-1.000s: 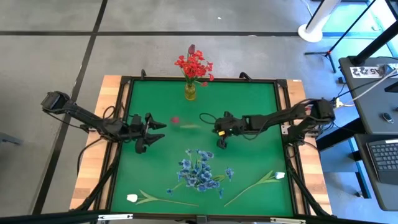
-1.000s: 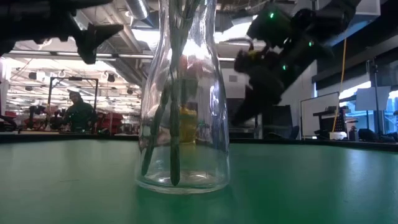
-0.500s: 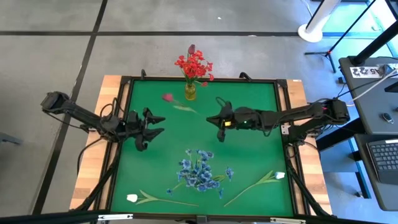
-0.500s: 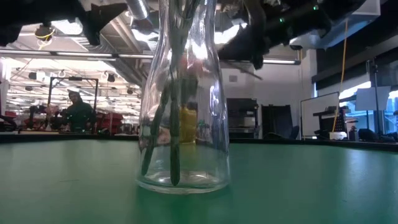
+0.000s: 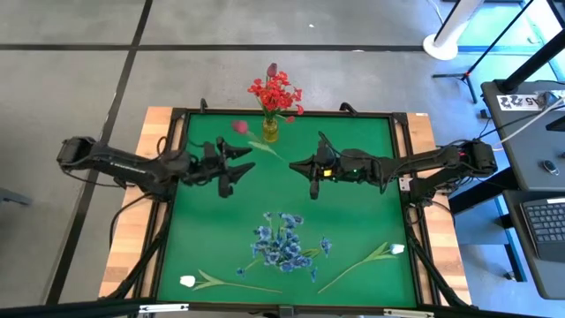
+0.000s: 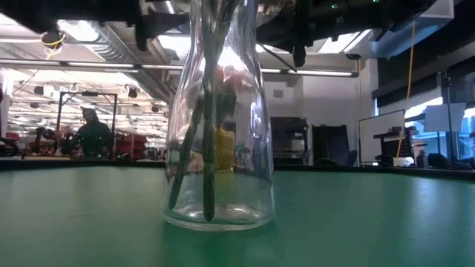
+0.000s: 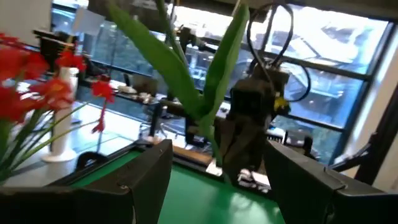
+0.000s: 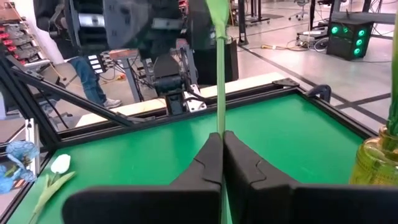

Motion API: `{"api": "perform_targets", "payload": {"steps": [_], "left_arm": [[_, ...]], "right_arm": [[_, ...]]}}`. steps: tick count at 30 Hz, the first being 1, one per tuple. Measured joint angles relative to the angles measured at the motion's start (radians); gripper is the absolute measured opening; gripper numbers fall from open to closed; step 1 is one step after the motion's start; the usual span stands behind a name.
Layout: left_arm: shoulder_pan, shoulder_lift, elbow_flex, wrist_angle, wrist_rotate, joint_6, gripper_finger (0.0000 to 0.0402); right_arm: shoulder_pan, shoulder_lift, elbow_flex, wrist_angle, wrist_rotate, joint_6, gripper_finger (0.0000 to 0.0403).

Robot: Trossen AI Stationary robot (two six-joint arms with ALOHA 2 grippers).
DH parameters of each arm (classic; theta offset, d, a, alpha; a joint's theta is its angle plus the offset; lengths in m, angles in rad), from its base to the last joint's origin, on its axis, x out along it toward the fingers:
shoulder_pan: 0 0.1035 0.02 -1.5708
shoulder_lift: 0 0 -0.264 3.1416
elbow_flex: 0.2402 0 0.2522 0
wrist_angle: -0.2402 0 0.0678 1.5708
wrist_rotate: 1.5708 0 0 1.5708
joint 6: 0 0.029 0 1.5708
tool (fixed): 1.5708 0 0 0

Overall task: Sort flowers into vase by color
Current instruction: Put the red tulip into the yellow vase

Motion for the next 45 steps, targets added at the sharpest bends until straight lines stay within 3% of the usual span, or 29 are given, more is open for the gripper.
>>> {"api": "perform_targets", "payload": {"steps": [3, 9, 22, 27, 35, 40, 45], "left_arm": [[0.047, 0.063, 0.07, 0.001, 0.077, -0.006, 0.0247], [0.093, 0.195, 0.175, 0.003, 0.129, -0.007, 0.0247], [0.139, 0.281, 0.188, -0.007, 0.133, -0.034, 0.0242], [0.139, 0.281, 0.188, -0.011, 0.131, -0.028, 0.0189], [0.137, 0.281, 0.188, -0.011, 0.121, -0.026, 0.0024], [0.137, 0.281, 0.188, -0.014, 0.119, -0.026, 0.0012], [0.139, 0.254, 0.188, -0.042, 0.098, -0.016, 0.0005]], "right_arm": [[0.0, 0.0, 0.0, 0.0, -0.008, 0.0, 0.0], [0.0, 0.0, 0.0, -0.001, -0.018, 0.0, 0.0], [0.0, 0.0, 0.001, -0.001, -0.043, 0.001, 0.0], [0.0, 0.0, 0.001, -0.001, -0.043, 0.001, 0.0], [-0.001, 0.0, 0.001, -0.004, -0.033, 0.002, 0.0], [-0.002, 0.0, 0.001, -0.012, -0.035, 0.002, 0.0022], [0.0, -0.031, 0.001, -0.046, -0.036, -0.009, 0.0085]]}}
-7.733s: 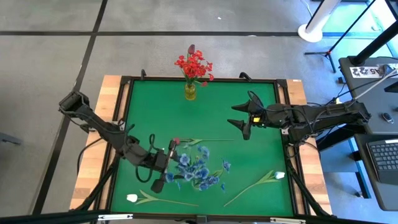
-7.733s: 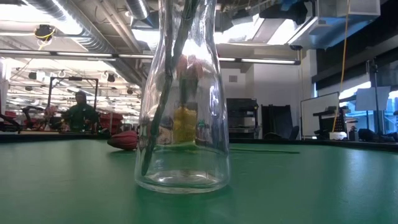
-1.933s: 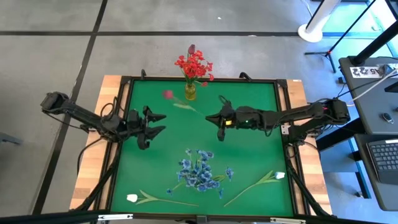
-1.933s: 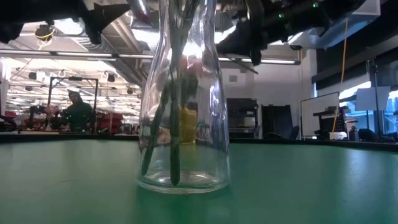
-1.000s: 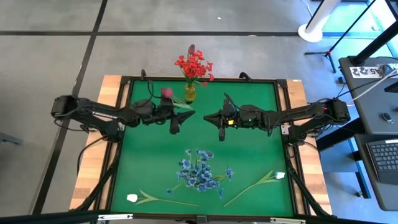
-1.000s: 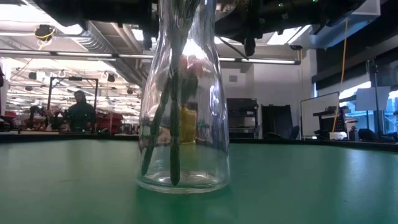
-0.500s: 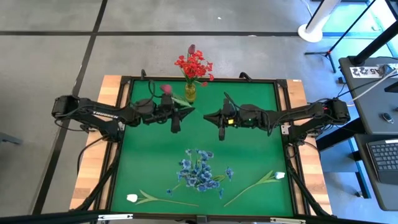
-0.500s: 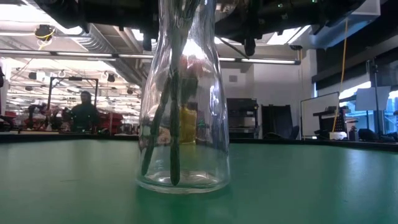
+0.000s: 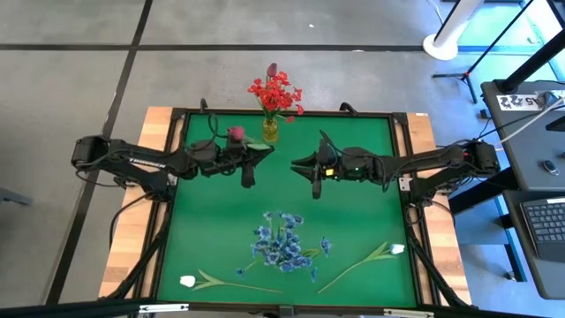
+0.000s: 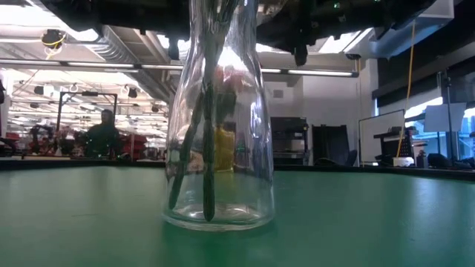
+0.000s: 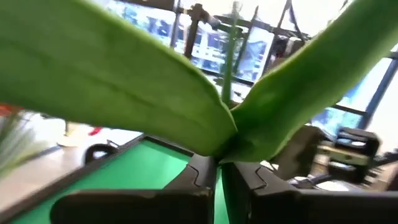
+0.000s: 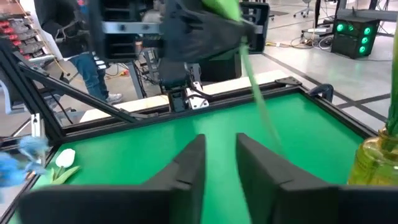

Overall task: Sort flowers into vase by color
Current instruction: Put the red tulip into the yellow vase

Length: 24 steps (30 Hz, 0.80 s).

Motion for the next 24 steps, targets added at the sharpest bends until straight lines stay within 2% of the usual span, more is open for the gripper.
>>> {"api": "perform_targets", "payload": {"steps": [7, 11, 14, 17, 24], "left_arm": [[0.0, -0.137, 0.0, -0.176, -0.106, 0.065, 0.0002], [0.008, -0.226, 0.0, -0.276, -0.206, 0.137, 0.0002], [0.027, -0.281, 0.005, -0.343, -0.262, 0.179, 0.0001], [0.059, -0.303, 0.056, -0.484, -0.296, 0.204, 0.0001], [0.153, -0.243, 0.251, -0.757, -0.309, 0.23, 0.0]], "right_arm": [[0.0, -0.136, 0.001, -0.161, 0.025, -0.026, 0.0202], [0.001, -0.225, 0.001, -0.271, 0.111, -0.058, 0.0242], [0.0, -0.267, 0.001, -0.331, 0.23, -0.082, 0.0251], [0.0, -0.281, 0.001, -0.369, 0.312, -0.106, 0.0249], [0.0, -0.273, -0.001, -0.389, 0.334, -0.132, 0.0235]]}}
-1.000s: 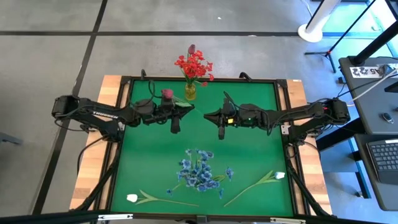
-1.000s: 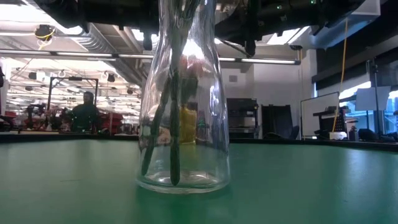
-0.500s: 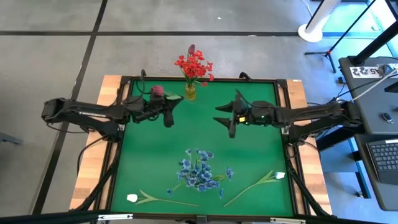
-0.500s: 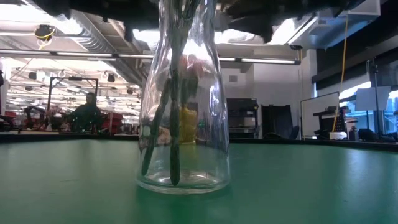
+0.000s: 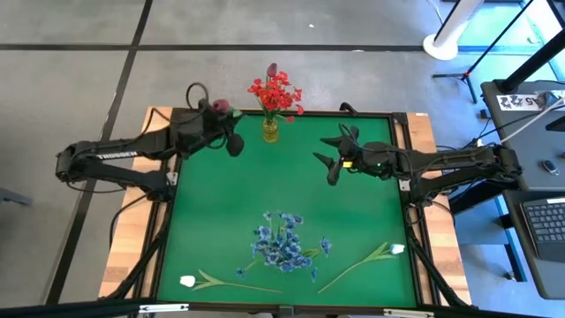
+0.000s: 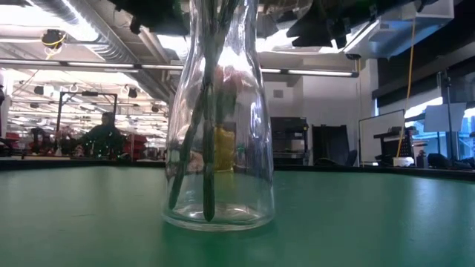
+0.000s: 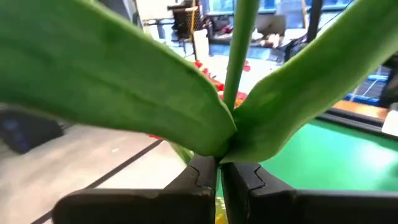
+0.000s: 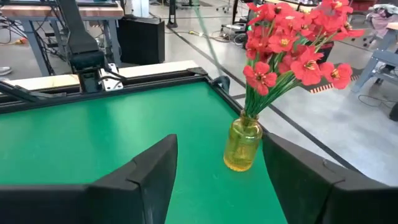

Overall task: Sort flowers into vase by color
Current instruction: Put the red tulip into the yellow vase

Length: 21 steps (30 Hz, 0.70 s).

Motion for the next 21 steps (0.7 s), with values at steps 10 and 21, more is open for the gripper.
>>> {"api": "perform_targets", "payload": {"steps": [10, 21], "left_arm": [[0.125, 0.165, 0.134, -0.027, 0.17, 0.044, 0.0], [0.187, 0.256, 0.173, -0.03, 0.206, 0.07, 0.0]], "right_arm": [[0.0, 0.0, 0.0, 0.003, 0.008, -0.047, 0.0231], [0.0, 0.002, 0.0, -0.027, 0.007, -0.05, 0.0231]]}}
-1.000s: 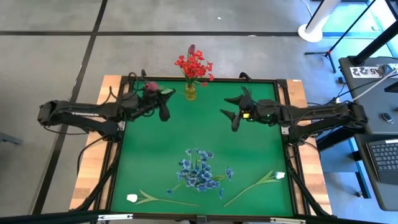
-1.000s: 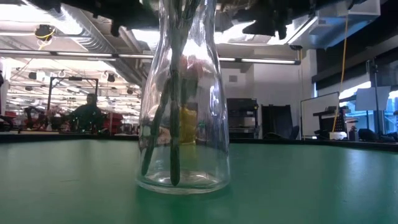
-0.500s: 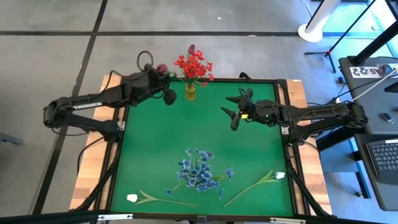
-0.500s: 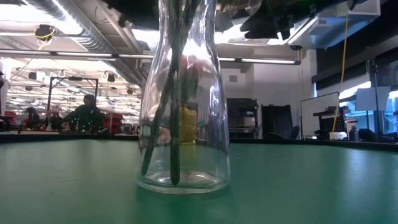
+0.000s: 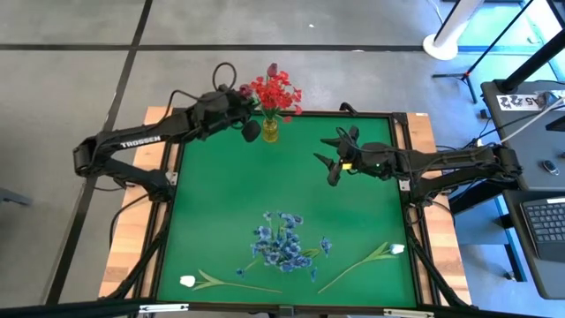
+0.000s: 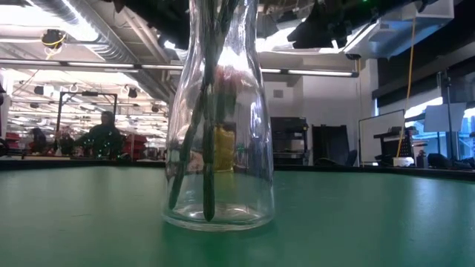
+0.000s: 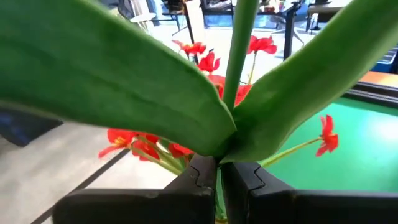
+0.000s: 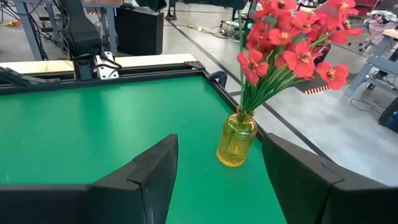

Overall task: Sort flowers into vase by color
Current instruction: Put the red tulip into the yellow vase

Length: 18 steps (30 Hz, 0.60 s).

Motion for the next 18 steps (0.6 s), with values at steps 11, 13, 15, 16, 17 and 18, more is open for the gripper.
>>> {"api": "perform_targets", "payload": {"steps": [11, 13, 15, 16, 17, 18], "left_arm": [[0.022, 0.062, 0.001, 0.0, 0.045, 0.0, 0.0], [0.022, 0.081, 0.001, 0.0, 0.068, 0.0, 0.0], [0.022, 0.105, 0.001, 0.001, 0.084, 0.0, 0.0], [0.022, 0.116, 0.001, 0.0, 0.092, 0.0, 0.0], [0.022, 0.127, 0.001, 0.0, 0.095, 0.0, 0.0], [0.022, 0.138, 0.001, 0.0, 0.094, 0.0, 0.0]], "right_arm": [[0.0, 0.032, -0.001, -0.022, -0.001, 0.002, 0.0231], [0.0, 0.039, 0.0, -0.016, -0.001, 0.002, 0.0231], [0.0, 0.041, -0.001, -0.025, -0.002, 0.002, 0.0231], [0.0, 0.042, -0.001, -0.021, -0.001, 0.002, 0.0231], [0.0, 0.042, -0.001, -0.022, -0.001, 0.002, 0.0231], [0.0, 0.042, -0.001, -0.023, -0.001, 0.002, 0.0231]]}}
